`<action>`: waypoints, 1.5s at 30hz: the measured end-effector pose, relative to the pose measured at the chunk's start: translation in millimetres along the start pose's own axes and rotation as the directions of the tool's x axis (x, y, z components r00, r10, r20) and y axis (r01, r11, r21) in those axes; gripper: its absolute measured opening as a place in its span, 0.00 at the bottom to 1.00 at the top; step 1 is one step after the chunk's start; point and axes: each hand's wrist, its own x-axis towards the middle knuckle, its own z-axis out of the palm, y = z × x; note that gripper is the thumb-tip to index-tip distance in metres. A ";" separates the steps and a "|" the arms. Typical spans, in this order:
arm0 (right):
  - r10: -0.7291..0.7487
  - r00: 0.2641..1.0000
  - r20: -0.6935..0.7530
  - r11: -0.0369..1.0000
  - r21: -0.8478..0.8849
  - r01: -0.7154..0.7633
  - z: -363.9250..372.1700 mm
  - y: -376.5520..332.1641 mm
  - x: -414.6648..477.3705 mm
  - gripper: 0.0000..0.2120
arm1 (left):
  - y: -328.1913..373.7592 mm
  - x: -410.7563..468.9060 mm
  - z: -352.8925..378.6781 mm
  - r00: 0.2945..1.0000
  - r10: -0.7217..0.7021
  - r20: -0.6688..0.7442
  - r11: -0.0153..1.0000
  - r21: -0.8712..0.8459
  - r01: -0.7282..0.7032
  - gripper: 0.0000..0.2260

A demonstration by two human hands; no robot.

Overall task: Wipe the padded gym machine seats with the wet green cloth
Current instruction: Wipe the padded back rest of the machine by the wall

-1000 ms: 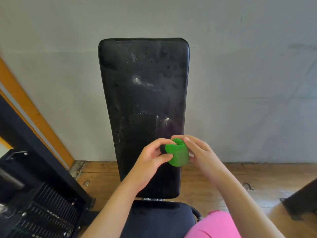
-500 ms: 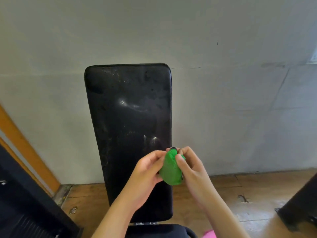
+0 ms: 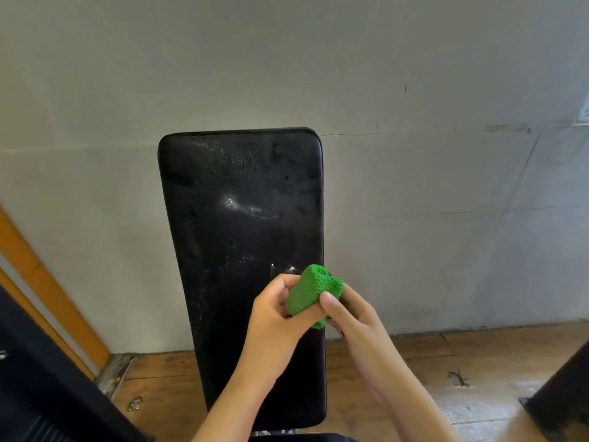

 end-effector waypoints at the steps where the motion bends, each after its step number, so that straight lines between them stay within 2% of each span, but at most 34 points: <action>1: 0.029 0.999 0.024 0.999 0.037 -0.030 0.0 -0.8 2.0 0.19 | 1.2 1.2 -0.3 1.000 0.016 0.001 0.999 0.031 -0.016 0.15; 4: 0.029 0.999 0.036 0.988 0.153 -0.034 -1.2 -3.9 8.9 0.17 | 4.8 6.0 -1.6 0.998 0.065 -0.020 0.982 0.178 -0.060 0.16; 9: -0.065 0.990 -0.122 0.995 0.070 0.074 0.4 -15.8 40.4 0.16 | 21.0 31.8 -19.3 0.982 0.135 0.133 0.891 0.417 -0.179 0.24; 12: -0.131 0.981 -0.142 0.991 -0.042 0.127 5.8 -34.4 65.7 0.16 | 38.4 58.2 -41.8 0.954 0.274 0.125 0.792 0.533 -0.297 0.21; 16: -0.248 0.962 -0.111 0.929 -0.309 0.204 12.8 -63.4 104.3 0.07 | 60.9 109.4 -82.2 0.875 0.477 0.077 0.588 0.712 -0.384 0.17; 20: -0.388 0.916 -0.103 0.793 -0.544 0.275 10.7 -95.1 140.3 0.06 | 85.6 161.6 -132.0 0.769 0.624 0.139 0.275 0.882 -0.382 0.14; 21: -0.428 0.897 -0.110 0.742 -0.609 0.279 9.2 -103.5 148.5 0.07 | 90.3 175.3 -144.3 0.755 0.637 0.157 0.216 0.904 -0.370 0.14; 22: -0.468 0.876 -0.116 0.686 -0.672 0.277 8.1 -111.9 156.5 0.09 | 93.7 188.9 -154.9 0.756 0.635 0.156 0.200 0.913 -0.356 0.14; 23: -0.510 0.852 -0.118 0.624 -0.732 0.272 7.7 -119.7 164.1 0.12 | 95.3 201.3 -162.9 0.774 0.619 0.132 0.232 0.911 -0.341 0.14; 24: -0.555 0.824 -0.113 0.553 -0.791 0.263 7.7 -126.8 171.6 0.14 | 95.6 211.5 -167.2 0.801 0.592 0.083 0.308 0.896 -0.320 0.13; 26: -0.633 0.770 -0.079 0.389 -0.892 0.229 8.9 -135.2 186.5 0.16 | 90.3 223.7 -167.9 0.840 0.538 -0.071 0.520 0.812 -0.265 0.08; 28: -0.679 0.734 -0.008 0.246 -0.945 0.217 11.2 -135.3 198.5 0.17 | 81.6 228.5 -167.1 0.814 0.551 -0.183 0.617 0.746 -0.250 0.06; 30: -0.715 0.697 0.056 0.170 -0.953 0.251 12.2 -127.7 206.6 0.16 | 77.3 229.3 -168.4 0.793 0.570 -0.213 0.632 0.730 -0.259 0.08; 34: -0.765 0.624 0.157 0.109 -0.924 0.366 0.7 -96.0 200.7 0.16 | 74.0 232.2 -172.5 0.771 0.603 -0.203 0.619 0.729 -0.292 0.12; 38: -0.691 0.649 0.319 -0.025 -0.907 0.420 -24.1 -51.8 178.0 0.16 | 72.5 232.6 -168.6 0.744 0.634 -0.212 0.595 0.748 -0.294 0.15; 40: -0.670 0.654 0.352 -0.054 -0.901 0.430 -30.1 -44.9 174.5 0.16 | 72.0 232.0 -168.2 0.735 0.645 -0.210 0.581 0.759 -0.293 0.14; 42: -0.686 0.650 0.328 -0.024 -0.902 0.430 -28.2 -54.4 179.3 0.16 | 70.8 231.2 -167.6 0.729 0.653 -0.205 0.563 0.776 -0.286 0.12; 45: -0.742 0.637 0.207 0.103 -0.905 0.413 -16.7 -89.0 197.7 0.14 | 70.7 230.8 -166.7 0.730 0.652 -0.203 0.545 0.795 -0.266 0.08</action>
